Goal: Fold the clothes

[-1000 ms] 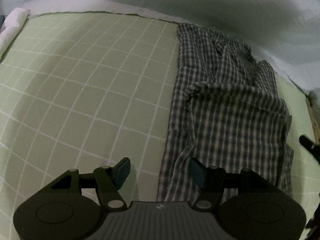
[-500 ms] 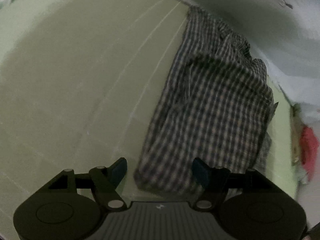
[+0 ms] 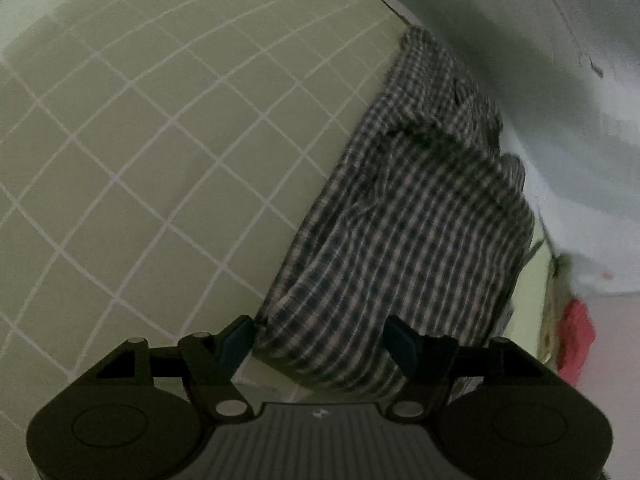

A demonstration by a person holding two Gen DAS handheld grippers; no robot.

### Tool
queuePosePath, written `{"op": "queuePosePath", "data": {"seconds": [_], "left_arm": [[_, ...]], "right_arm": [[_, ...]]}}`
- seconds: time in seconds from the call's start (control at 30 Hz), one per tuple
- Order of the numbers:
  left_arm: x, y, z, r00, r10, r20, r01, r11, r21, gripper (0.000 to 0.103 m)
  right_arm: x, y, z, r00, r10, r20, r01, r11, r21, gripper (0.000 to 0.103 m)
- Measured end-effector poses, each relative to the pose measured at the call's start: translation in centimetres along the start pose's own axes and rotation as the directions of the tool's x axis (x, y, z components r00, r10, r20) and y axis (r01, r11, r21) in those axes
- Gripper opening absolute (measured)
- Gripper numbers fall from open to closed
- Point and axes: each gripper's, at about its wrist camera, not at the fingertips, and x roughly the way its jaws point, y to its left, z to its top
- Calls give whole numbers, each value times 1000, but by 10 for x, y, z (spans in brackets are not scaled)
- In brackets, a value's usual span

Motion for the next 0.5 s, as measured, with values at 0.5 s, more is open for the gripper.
{"op": "queuePosePath", "data": {"seconds": [0.5], "left_arm": [[-37,17,-38,995,-101,5,101,990,-99,8]], "right_arm": [[-49,9,-26,1000,12,-6,-13,977,-211,10]]}}
